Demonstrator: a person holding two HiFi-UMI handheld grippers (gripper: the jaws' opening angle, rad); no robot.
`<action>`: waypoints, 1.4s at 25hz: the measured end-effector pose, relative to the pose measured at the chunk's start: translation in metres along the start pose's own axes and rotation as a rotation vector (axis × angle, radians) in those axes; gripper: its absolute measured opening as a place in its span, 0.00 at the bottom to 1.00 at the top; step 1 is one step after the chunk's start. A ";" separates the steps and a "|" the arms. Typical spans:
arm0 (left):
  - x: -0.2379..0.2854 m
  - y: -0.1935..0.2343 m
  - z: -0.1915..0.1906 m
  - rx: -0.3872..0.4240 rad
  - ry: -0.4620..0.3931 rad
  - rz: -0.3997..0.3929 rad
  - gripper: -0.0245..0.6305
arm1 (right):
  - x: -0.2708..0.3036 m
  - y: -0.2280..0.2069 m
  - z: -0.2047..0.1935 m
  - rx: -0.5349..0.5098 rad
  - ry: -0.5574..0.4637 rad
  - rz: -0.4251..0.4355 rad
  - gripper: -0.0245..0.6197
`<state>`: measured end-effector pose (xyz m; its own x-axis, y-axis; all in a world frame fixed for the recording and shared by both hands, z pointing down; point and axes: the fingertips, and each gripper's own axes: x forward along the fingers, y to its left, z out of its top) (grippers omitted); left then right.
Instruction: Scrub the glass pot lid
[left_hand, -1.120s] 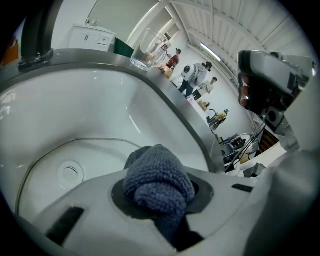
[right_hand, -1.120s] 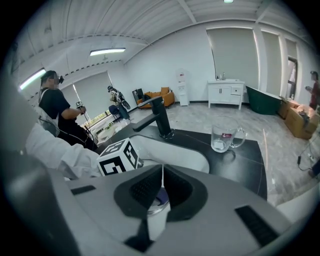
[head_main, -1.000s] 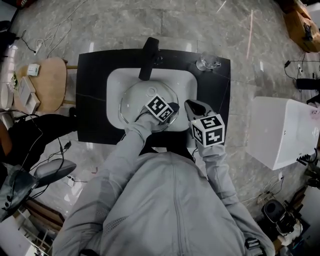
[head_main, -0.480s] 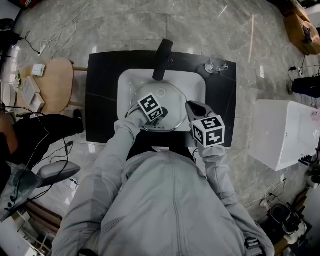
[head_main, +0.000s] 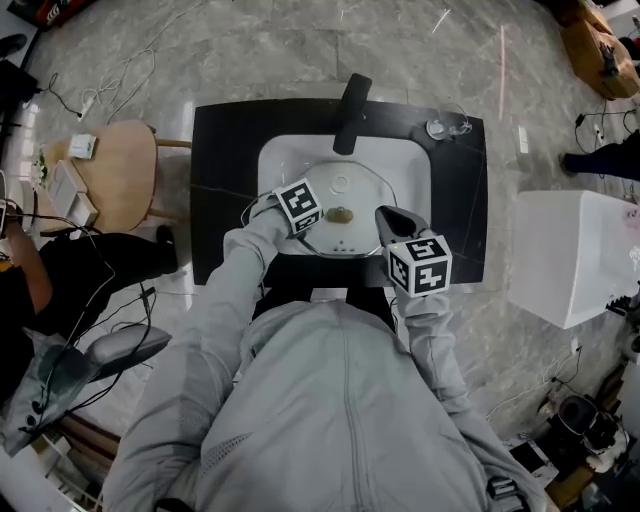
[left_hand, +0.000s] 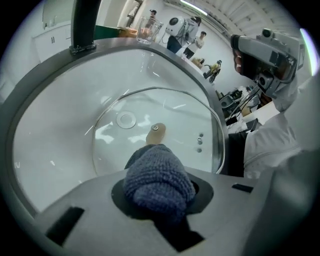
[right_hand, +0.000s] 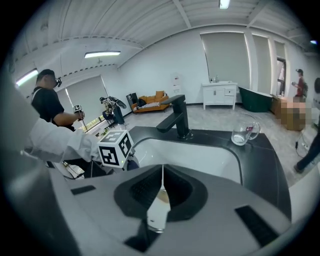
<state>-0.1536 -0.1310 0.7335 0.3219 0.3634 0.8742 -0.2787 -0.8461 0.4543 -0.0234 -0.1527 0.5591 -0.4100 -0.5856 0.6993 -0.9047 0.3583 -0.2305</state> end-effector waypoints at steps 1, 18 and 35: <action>-0.002 0.002 -0.004 0.015 0.012 0.008 0.16 | 0.000 0.005 -0.002 0.012 -0.001 -0.001 0.09; 0.012 -0.066 0.029 -0.107 -0.022 -0.133 0.16 | -0.051 -0.031 -0.048 -0.009 0.015 0.069 0.09; 0.049 -0.093 0.131 -0.202 -0.226 -0.123 0.16 | -0.096 -0.093 -0.087 0.001 0.026 0.104 0.09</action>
<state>0.0062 -0.0854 0.7117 0.5504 0.3434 0.7610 -0.3920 -0.6985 0.5987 0.1105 -0.0670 0.5723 -0.4988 -0.5260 0.6888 -0.8574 0.4154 -0.3037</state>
